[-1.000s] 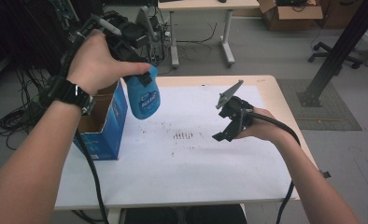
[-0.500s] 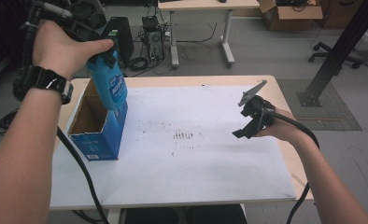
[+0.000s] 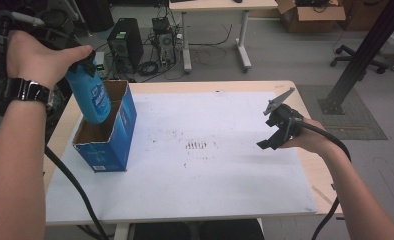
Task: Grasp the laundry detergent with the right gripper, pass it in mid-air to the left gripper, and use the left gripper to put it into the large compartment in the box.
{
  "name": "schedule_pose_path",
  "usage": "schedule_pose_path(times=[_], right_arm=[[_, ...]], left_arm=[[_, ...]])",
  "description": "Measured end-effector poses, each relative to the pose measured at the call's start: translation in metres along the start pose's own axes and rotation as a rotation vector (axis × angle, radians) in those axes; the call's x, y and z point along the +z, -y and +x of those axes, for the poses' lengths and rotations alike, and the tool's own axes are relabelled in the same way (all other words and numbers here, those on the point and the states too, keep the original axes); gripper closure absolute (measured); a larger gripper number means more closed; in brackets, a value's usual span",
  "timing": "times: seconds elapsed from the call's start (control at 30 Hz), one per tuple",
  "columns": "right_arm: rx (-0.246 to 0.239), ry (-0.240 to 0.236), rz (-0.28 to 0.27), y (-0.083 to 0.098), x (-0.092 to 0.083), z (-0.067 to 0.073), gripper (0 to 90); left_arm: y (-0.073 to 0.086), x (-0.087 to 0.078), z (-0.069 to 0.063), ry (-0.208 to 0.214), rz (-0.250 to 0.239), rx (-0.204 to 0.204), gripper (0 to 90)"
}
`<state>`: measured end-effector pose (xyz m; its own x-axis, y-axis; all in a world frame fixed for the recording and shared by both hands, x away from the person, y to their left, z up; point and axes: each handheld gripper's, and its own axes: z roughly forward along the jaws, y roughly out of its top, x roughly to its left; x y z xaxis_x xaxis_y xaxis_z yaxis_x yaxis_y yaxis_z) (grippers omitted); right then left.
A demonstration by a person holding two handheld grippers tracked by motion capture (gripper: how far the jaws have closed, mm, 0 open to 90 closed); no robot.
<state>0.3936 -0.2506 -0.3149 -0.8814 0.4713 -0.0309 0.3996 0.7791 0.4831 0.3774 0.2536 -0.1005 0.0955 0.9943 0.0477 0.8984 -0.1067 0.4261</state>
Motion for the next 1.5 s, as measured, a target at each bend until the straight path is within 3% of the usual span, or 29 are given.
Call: schedule_pose_path(times=[0.4, 1.0, 1.27, 1.5], right_arm=[[-0.005, -0.012, 0.010, 0.001, 0.004, 0.003, 8.4], [0.000, -0.026, 0.024, 0.003, 0.013, 0.005, 8.4], [0.005, -0.033, 0.025, 0.005, 0.018, 0.004, 8.4], [0.001, -0.042, 0.026, 0.006, 0.021, 0.006, 8.4]], left_arm=[[0.011, 0.030, 0.010, 0.004, 0.023, -0.021, 38.0], [0.033, 0.111, 0.011, 0.011, 0.093, -0.035, 38.0], [0.038, 0.130, 0.008, -0.004, 0.122, -0.013, 38.0], [0.044, 0.143, 0.008, 0.000, 0.133, -0.018, 37.9]])
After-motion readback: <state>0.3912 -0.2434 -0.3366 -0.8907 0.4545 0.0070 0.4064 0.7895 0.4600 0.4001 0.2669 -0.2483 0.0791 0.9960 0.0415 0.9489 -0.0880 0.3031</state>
